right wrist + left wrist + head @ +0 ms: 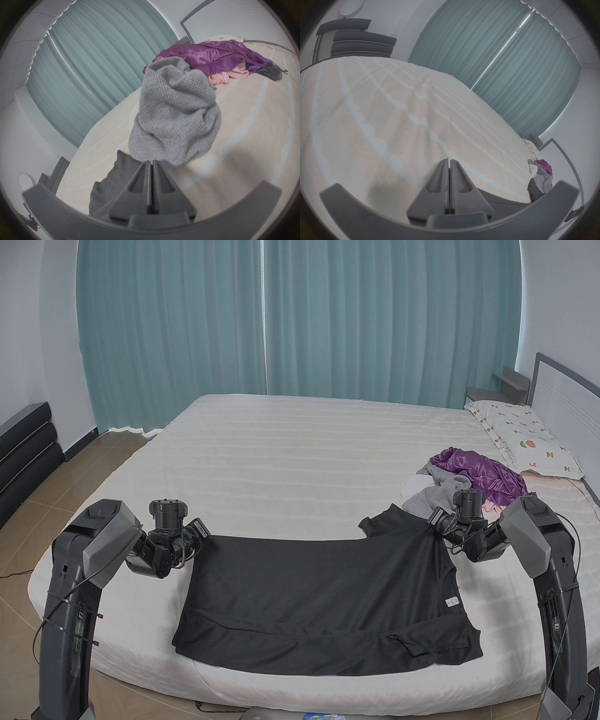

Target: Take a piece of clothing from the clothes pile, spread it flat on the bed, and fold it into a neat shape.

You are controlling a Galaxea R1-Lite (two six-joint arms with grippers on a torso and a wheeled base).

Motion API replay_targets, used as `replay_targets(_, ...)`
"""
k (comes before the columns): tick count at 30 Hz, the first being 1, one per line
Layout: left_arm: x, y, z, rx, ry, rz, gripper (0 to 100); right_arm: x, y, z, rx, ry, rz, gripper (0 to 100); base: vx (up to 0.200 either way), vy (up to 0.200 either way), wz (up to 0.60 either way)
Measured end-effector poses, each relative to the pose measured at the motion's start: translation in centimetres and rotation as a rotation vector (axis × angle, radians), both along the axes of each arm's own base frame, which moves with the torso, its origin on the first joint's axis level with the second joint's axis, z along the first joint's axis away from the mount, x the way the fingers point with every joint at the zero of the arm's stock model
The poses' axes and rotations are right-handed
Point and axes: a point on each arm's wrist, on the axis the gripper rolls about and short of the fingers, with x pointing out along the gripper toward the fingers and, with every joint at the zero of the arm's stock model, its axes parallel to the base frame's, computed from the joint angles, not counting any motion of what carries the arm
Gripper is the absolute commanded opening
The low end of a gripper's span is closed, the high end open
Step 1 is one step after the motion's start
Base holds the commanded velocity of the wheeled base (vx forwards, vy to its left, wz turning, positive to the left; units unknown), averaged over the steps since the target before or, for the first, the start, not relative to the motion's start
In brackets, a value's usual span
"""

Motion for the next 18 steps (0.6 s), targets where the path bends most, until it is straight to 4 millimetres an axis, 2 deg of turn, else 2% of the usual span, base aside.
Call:
replay_targets(9, 1.2, 0.3, 0.5, -0.005, -0.049, 0.008, 0, 0.7, -0.3, 0.0, -0.019, -0.027, -0.047, 0, 0.0, 0.0, 0.0)
replay_targets(18, 1.6, 0.5, 0.0, -0.007, -0.056, 0.015, 0, 1.2, -0.1, -0.5, -0.024, -0.043, -0.068, 0, 0.0, 0.0, 0.0)
